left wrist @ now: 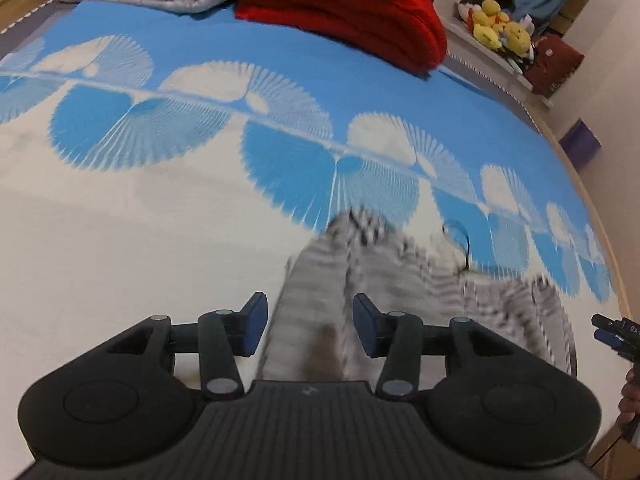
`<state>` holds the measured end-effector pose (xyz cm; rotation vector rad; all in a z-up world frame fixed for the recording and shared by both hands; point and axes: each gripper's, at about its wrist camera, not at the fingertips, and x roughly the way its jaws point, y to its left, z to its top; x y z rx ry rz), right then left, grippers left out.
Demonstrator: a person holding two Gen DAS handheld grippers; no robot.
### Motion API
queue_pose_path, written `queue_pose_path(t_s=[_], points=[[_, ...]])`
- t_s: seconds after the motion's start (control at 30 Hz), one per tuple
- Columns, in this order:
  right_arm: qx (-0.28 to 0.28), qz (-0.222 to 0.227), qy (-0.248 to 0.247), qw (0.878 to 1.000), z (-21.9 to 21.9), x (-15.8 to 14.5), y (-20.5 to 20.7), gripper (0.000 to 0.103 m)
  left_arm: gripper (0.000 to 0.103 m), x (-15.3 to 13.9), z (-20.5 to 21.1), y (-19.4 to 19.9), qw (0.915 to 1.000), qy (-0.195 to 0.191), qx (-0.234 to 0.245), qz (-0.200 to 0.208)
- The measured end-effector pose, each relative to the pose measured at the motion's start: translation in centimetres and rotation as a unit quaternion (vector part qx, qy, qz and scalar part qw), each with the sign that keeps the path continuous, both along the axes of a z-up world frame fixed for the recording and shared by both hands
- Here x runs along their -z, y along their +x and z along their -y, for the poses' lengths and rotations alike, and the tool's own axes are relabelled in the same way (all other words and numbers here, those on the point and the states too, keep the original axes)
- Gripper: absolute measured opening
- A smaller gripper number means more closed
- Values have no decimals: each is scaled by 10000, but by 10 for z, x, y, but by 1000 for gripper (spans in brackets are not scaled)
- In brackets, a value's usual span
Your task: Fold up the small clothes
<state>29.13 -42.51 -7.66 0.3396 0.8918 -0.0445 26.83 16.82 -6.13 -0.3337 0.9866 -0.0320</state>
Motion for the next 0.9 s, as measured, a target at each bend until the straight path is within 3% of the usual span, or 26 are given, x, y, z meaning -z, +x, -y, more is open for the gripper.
queue_pose_path(t_s=[0.17,0.3,0.47,0.6,0.63,0.67,0.7,0.73,0.77,0.83,0.9], points=[[-380,-658,-165,9970,9,17,-52,57,51,39,-5,-35,9952,146,-3,-965],[-684,-1257,-248,9894,2,41,-71,57,51,57,-2,-39,9914,91,106,-1304],[-1059,-1556,-288,9817,-9,56,-81,62,51,63,17,-40,9882,390,158,-1471],[-1123,-1684,-346,9787,-14,62,-81,63,50,74,16,-39,9851,342,-27,-1685],[-1146,-1662,-402,9786,-16,62,-80,60,48,74,16,-40,9849,326,-50,-1697],[-1167,-1618,-408,9791,-18,61,-79,55,32,73,16,-41,9852,288,-28,-1689],[-1204,-1582,-332,9795,-19,60,-79,37,7,73,18,-40,9852,259,31,-1696],[-1227,-1536,-234,9802,-20,57,-78,19,3,73,20,-37,9850,284,68,-1699],[-1222,-1449,-174,9817,-20,52,-78,13,2,68,18,-38,9863,402,-1,-1597],[-923,-1219,40,9882,-12,40,-76,9,2,52,17,-38,9901,788,-241,-1136],[-373,-1046,260,9935,5,31,-80,8,2,42,11,-42,9924,795,-360,-866]])
